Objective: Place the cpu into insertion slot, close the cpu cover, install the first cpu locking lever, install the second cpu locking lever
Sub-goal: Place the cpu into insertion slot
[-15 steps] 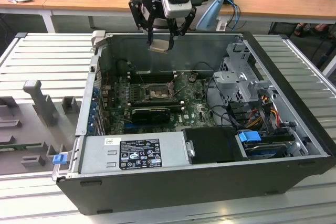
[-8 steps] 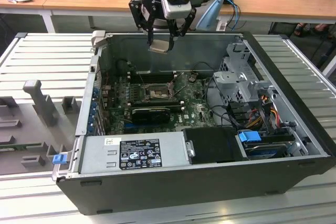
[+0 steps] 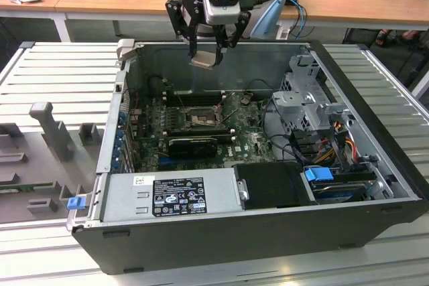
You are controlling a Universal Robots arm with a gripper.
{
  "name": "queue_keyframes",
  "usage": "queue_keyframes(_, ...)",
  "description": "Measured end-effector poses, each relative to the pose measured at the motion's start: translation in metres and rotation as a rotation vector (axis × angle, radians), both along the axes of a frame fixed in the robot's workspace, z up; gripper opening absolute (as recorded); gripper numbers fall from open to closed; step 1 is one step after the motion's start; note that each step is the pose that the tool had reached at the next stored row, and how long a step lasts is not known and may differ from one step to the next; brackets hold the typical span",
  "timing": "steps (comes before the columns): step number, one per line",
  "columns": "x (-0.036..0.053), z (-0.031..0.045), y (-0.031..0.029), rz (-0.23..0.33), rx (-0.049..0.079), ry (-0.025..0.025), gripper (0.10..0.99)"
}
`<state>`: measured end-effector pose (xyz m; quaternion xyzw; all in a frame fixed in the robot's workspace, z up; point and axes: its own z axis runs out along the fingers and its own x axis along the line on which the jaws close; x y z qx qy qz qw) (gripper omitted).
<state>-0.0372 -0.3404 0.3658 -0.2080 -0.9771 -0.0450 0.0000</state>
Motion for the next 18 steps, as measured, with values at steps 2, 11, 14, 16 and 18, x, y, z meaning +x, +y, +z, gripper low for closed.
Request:
queue_keyframes(2,0.0,-0.0001,0.0,-0.018,0.0,0.0,0.529)
queue_keyframes(11,0.0,-0.0001,0.0,-0.065,0.0,0.0,0.529)
queue_keyframes(14,0.0,-0.0001,0.0,-0.077,0.0,0.0,0.529)
queue_keyframes(16,0.0,-0.0001,0.0,-0.087,0.0,0.0,0.529)
queue_keyframes(18,0.0,-0.0001,0.0,-0.098,0.0,0.0,0.529)
